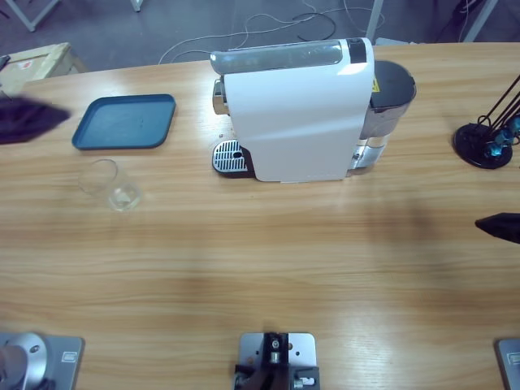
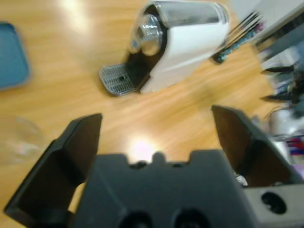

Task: Pour coffee

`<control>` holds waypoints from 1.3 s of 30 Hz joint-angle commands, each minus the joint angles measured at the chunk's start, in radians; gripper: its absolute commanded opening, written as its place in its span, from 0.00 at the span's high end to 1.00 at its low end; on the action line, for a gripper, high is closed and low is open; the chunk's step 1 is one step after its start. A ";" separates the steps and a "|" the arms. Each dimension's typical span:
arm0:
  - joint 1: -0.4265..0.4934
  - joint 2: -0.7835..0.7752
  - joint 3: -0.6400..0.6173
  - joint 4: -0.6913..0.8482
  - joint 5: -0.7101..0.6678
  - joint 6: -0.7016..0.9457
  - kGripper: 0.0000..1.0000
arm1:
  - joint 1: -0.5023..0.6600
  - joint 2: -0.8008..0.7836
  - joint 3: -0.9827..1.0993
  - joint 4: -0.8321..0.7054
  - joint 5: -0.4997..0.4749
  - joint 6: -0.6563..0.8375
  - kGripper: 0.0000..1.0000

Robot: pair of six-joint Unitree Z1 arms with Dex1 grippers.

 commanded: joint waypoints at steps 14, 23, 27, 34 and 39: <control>0.075 0.593 -0.129 -0.476 -0.197 -0.416 0.16 | 0.028 0.042 -0.001 -0.002 -0.021 -0.005 0.00; 0.066 0.638 -0.124 -0.527 -0.329 -0.416 0.40 | 0.028 0.013 0.009 -0.008 -0.052 0.001 0.00; 0.062 0.643 -0.131 -0.527 -0.329 -0.411 0.92 | 0.028 0.013 0.009 -0.009 -0.055 0.001 0.00; 0.058 0.644 -0.121 -0.527 -0.325 -0.405 1.00 | 0.028 0.013 0.009 -0.010 -0.055 0.001 0.00; 0.055 0.643 -0.127 -0.531 -0.328 -0.390 1.00 | 0.028 0.014 0.009 -0.010 -0.055 0.001 0.00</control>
